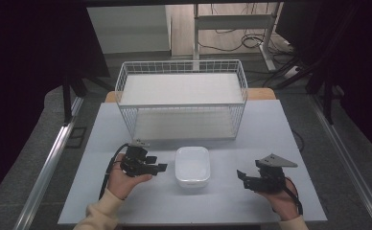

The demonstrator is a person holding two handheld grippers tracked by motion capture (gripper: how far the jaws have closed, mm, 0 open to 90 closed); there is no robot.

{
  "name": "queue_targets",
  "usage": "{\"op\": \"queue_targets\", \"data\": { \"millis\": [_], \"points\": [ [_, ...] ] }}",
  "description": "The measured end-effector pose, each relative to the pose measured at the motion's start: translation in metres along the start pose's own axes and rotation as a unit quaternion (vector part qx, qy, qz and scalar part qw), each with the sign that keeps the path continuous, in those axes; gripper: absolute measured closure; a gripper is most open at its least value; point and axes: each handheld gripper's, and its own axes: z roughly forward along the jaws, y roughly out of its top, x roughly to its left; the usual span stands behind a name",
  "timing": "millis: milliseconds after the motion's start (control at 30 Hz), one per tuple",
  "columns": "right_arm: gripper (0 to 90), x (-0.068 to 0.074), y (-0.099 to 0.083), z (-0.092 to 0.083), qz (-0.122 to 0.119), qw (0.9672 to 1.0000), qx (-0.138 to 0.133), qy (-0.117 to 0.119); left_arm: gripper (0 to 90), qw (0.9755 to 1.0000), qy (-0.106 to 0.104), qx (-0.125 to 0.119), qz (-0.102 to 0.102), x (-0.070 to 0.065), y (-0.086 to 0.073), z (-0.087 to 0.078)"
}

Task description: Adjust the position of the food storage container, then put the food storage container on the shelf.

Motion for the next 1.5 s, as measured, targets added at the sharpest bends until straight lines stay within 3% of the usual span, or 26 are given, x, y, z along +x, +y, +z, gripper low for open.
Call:
{"op": "queue_targets", "data": {
  "millis": [133,233,367,467,700,833,1033,1067,1100,1333,1467,1500],
  "points": [
    [19.2,0.001,0.001,0.001,0.006,0.9999,0.006,0.010,35.1,0.9999,0.003,-0.011,-0.008,0.000,-0.003,-0.002],
    [17.0,-0.003,0.003,0.002,0.031,0.9994,0.011,0.008,33.6,0.9997,0.006,-0.018,-0.013,0.001,-0.005,-0.003],
    [17.0,-0.005,0.004,0.002,0.041,0.9990,0.013,0.013,30.8,0.9993,0.007,-0.029,-0.021,0.002,-0.004,-0.008],
    [18.3,-0.003,0.005,0.002,0.038,0.9991,0.012,0.017,30.8,0.9991,0.010,-0.034,-0.021,0.003,-0.004,-0.010],
    [21.7,0.005,0.014,0.003,0.029,0.9982,0.008,0.052,30.8,0.9985,0.012,-0.049,-0.021,0.002,-0.002,-0.012],
    [19.2,0.009,0.020,0.003,0.033,0.9983,-0.002,0.048,31.2,0.9984,0.014,-0.049,-0.024,0.002,0.000,-0.014],
    [23.5,0.014,0.033,0.008,0.040,0.9963,0.001,0.076,31.0,0.9978,-0.005,-0.051,-0.043,0.006,0.002,-0.014],
    [24.6,0.015,0.035,0.009,0.045,0.9956,0.003,0.082,31.1,0.9976,-0.007,-0.052,-0.045,0.006,0.003,-0.014],
    [26.5,0.017,0.040,0.012,0.063,0.9927,0.007,0.103,31.2,0.9972,-0.016,-0.054,-0.049,0.007,0.005,-0.012],
    [28.1,0.026,0.058,0.025,0.074,0.9902,0.014,0.118,31.6,0.9965,-0.036,-0.052,-0.055,0.006,0.013,-0.006],
    [28.3,0.032,0.068,0.036,0.073,0.9887,0.019,0.129,31.7,0.9951,-0.042,-0.062,-0.065,0.007,0.018,-0.004],
    [28.8,0.034,0.071,0.043,0.080,0.9871,0.024,0.137,32.1,0.9940,-0.050,-0.064,-0.073,0.007,0.021,0.000]
  ]
}}
